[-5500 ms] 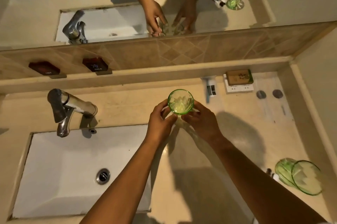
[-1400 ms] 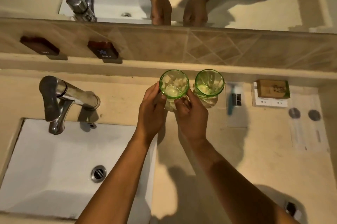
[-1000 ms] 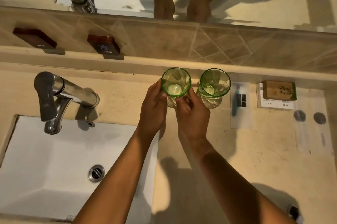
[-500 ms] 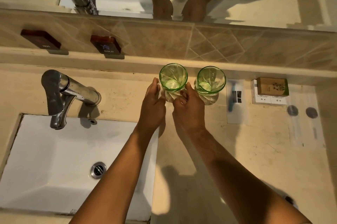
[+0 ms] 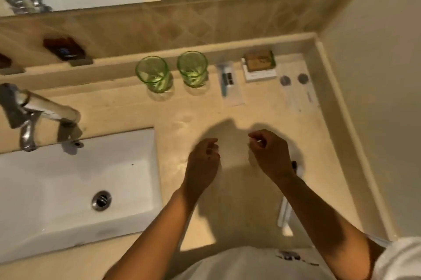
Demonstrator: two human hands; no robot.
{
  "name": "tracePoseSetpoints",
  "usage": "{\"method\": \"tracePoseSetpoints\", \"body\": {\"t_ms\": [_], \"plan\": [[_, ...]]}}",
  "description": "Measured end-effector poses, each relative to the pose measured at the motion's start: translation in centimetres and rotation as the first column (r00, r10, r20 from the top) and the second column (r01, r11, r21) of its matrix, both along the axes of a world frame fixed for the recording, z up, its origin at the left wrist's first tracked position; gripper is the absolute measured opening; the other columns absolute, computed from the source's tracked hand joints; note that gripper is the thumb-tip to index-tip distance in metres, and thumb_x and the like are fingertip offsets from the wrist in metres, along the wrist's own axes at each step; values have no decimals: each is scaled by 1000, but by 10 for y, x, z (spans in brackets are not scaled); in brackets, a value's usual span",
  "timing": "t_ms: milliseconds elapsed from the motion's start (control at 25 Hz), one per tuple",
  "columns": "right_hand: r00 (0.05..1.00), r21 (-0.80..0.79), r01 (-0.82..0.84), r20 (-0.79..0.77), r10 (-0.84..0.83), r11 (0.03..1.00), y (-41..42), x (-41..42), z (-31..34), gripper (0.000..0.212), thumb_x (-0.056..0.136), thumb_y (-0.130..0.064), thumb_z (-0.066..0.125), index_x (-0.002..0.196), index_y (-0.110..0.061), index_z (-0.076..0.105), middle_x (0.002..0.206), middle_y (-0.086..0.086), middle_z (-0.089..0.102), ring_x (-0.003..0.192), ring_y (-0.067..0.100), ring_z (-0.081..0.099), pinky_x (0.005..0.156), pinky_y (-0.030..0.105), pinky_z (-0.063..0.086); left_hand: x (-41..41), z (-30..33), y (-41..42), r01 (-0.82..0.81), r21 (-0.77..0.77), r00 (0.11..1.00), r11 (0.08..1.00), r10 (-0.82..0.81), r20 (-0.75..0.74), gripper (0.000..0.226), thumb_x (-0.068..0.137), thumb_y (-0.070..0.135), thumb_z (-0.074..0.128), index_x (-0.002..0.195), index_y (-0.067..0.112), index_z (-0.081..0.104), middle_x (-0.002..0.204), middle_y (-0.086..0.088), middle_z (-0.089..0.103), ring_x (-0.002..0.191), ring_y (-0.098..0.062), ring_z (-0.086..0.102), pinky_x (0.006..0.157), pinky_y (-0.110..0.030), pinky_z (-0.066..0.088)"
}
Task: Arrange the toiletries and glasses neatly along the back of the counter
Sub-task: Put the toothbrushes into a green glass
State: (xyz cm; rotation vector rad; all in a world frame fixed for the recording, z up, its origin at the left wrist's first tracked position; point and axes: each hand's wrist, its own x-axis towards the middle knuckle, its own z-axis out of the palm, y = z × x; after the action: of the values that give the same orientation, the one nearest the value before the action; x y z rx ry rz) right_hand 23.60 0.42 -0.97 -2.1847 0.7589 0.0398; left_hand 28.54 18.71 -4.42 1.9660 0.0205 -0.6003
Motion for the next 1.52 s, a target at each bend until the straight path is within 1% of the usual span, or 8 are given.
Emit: {"method": "tracePoseSetpoints", "body": {"t_ms": [160, 320, 520, 720, 960, 1160, 1280, 1520], "plan": [[976, -54, 204, -71, -208, 977, -58, -86, 1, 15, 93, -18, 67, 107, -16, 72, 94, -5, 69, 83, 5, 60, 71, 2, 37, -58, -2, -59, 288, 43, 957, 957, -288, 0, 32, 89, 10, 60, 119, 18, 67, 107, 1, 71, 92, -10, 67, 85, -31, 56], [930, -26, 305, -207, -304, 952, -80, -138, -13, 15, 91, -27, 70, 101, -17, 72, 92, -5, 71, 86, 10, 65, 75, 18, 46, -93, -2, -99, 469, 126, 875, 874, -479, 70, 29, 90, 10, 60, 119, 12, 67, 115, -5, 66, 100, -18, 65, 90, -28, 52], [905, 71, 302, -334, -263, 951, -73, -169, -31, 20, 87, -41, 71, 96, -24, 67, 88, -8, 69, 82, 7, 65, 68, 18, 47, -112, -17, -116, 505, 317, 777, 803, -582, 238, 36, 81, 3, 57, 116, 5, 68, 114, -13, 57, 101, -30, 57, 87, -38, 51], [905, -35, 202, -375, -201, 979, -62, -167, -38, 27, 88, -49, 68, 93, -22, 68, 84, -6, 71, 75, 10, 66, 73, 30, 57, -112, -21, -105, 559, 486, 613, 671, -730, 303, 39, 77, 12, 57, 114, 10, 69, 120, -12, 59, 98, -34, 58, 80, -42, 51], [902, -116, 138, -397, -173, 984, -63, -149, -33, 22, 88, -43, 67, 87, -21, 68, 78, -5, 70, 67, 11, 66, 64, 30, 57, -104, -20, -85, 551, 577, 534, 602, -786, 311, 42, 72, 16, 66, 114, 17, 66, 128, -8, 60, 103, -33, 59, 78, -42, 48], [903, -103, 180, -377, -206, 978, -72, -130, -30, 26, 87, -44, 69, 81, -19, 63, 69, -4, 65, 60, 12, 64, 56, 32, 57, -67, -25, -44, 322, 620, 707, 715, -618, 345, 36, 77, 18, 62, 113, 13, 63, 120, -9, 58, 105, -30, 54, 86, -41, 42], [956, -53, 154, -246, -162, 987, -77, -100, -11, 24, 87, -40, 71, 86, -18, 60, 70, -6, 65, 62, 9, 64, 55, 20, 50, -28, -27, -8, 118, 624, 804, 773, -443, 396, 27, 82, 15, 59, 107, 6, 62, 115, -13, 59, 105, -34, 55, 89, -44, 44], [992, 130, -119, 53, 113, 984, -40, 26, 15, 16, 89, -28, 72, 95, -15, 65, 83, -5, 69, 75, 4, 65, 69, 16, 51, 47, -40, 47, -35, 675, 856, 737, -327, 401, 52, 96, 21, 50, 142, -3, 46, 151, -22, 41, 141, -35, 36, 119, -50, 27]]}}
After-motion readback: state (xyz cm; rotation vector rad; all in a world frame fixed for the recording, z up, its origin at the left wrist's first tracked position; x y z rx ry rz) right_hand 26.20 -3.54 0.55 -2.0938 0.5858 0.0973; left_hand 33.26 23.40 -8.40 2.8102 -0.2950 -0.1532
